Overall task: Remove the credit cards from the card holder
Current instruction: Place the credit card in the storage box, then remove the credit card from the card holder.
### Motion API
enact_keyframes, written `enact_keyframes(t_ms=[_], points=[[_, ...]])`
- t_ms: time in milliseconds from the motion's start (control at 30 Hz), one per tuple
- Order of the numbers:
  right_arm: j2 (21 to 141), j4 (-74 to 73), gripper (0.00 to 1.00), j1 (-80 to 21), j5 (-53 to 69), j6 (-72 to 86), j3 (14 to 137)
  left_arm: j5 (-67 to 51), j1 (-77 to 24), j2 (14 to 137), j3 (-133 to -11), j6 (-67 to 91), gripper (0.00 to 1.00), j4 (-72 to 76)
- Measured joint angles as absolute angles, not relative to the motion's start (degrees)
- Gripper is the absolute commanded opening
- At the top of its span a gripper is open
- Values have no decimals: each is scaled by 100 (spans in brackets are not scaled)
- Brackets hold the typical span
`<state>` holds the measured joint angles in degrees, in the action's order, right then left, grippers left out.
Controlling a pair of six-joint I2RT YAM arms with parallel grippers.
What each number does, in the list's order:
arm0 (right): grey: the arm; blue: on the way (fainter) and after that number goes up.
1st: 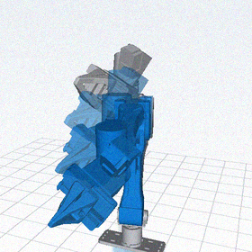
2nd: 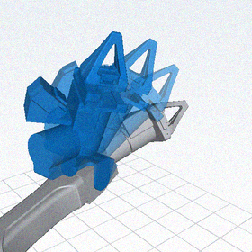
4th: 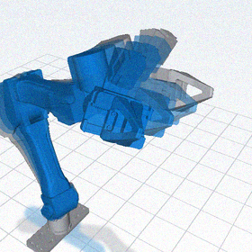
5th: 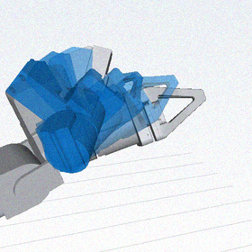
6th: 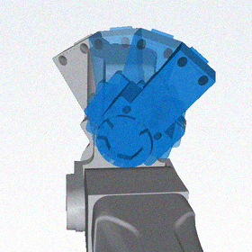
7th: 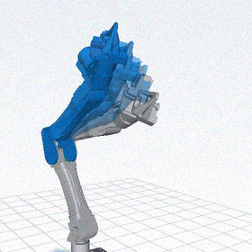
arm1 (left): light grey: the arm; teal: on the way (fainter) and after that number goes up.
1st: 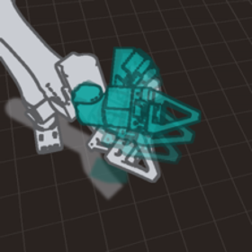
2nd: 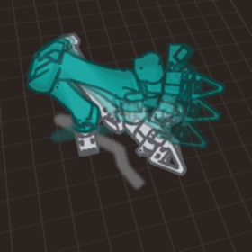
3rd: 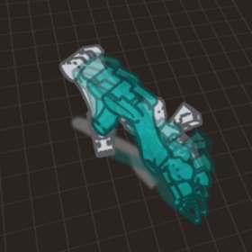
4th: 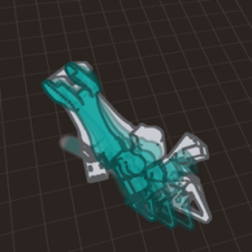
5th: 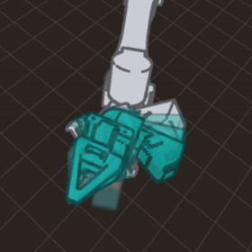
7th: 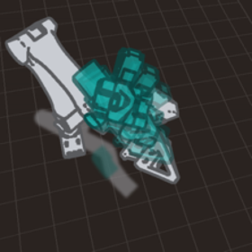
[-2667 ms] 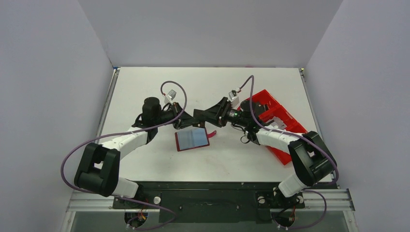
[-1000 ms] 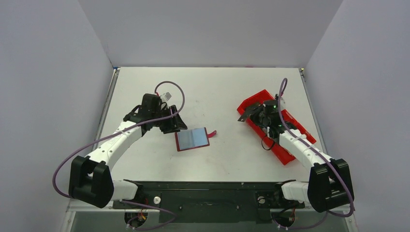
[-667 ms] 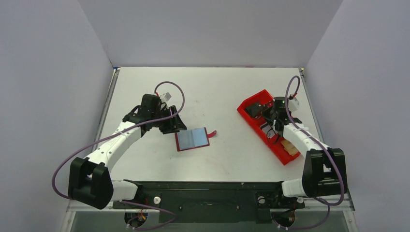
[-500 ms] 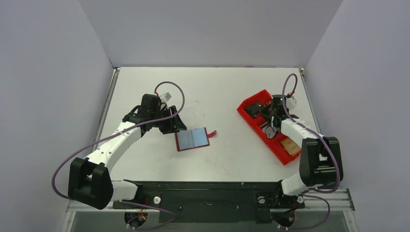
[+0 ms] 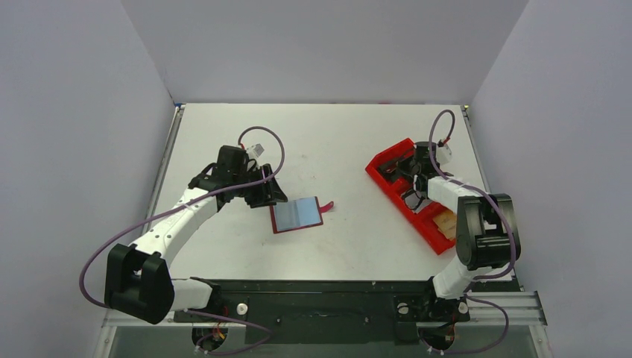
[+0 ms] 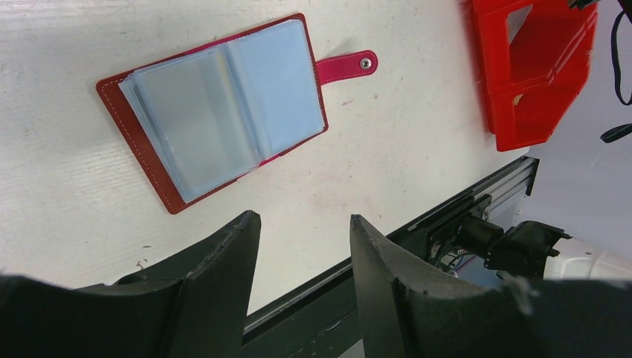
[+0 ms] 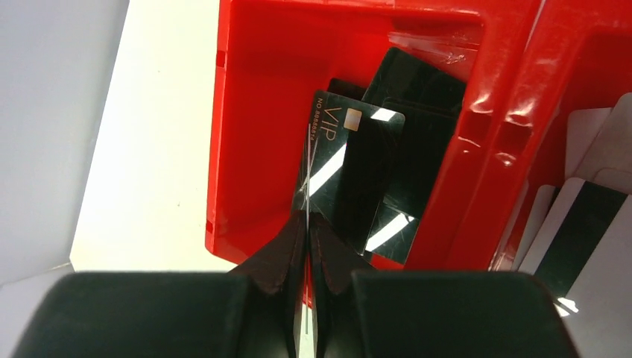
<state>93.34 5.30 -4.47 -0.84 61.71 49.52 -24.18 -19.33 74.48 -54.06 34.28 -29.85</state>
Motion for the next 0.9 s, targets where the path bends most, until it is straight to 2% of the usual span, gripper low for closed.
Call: enact_keyframes(t_ms=[67, 100, 167, 233, 333, 667, 900], points=[[9378, 607, 14, -447, -60, 6239, 4952, -2418, -1933, 7448, -5406, 3426, 46, -2995], [9376, 637, 23, -447, -56, 6270, 4952, -2418, -1933, 7448, -5408, 3428, 45, -3000], [9376, 698, 34, -447, -54, 6311, 4952, -2418, -1933, 7448, -5428, 3428, 45, -3028], [9376, 714, 42, -449, -56, 6370, 4952, -2418, -1933, 7448, -5472, 3426, 45, -3044], [9286, 742, 49, -458, -54, 6386, 4958, -2421, -1933, 7459, -5568, 3424, 45, -3059], [8696, -60, 52, -624, -154, 6208, 4958, -2421, -1933, 7634, -5723, 3424, 45, -3092], [8429, -943, 52, -1697, -250, 5566, 5369, -2244, -1920, 7697, -5769, 3435, 45, -3201]])
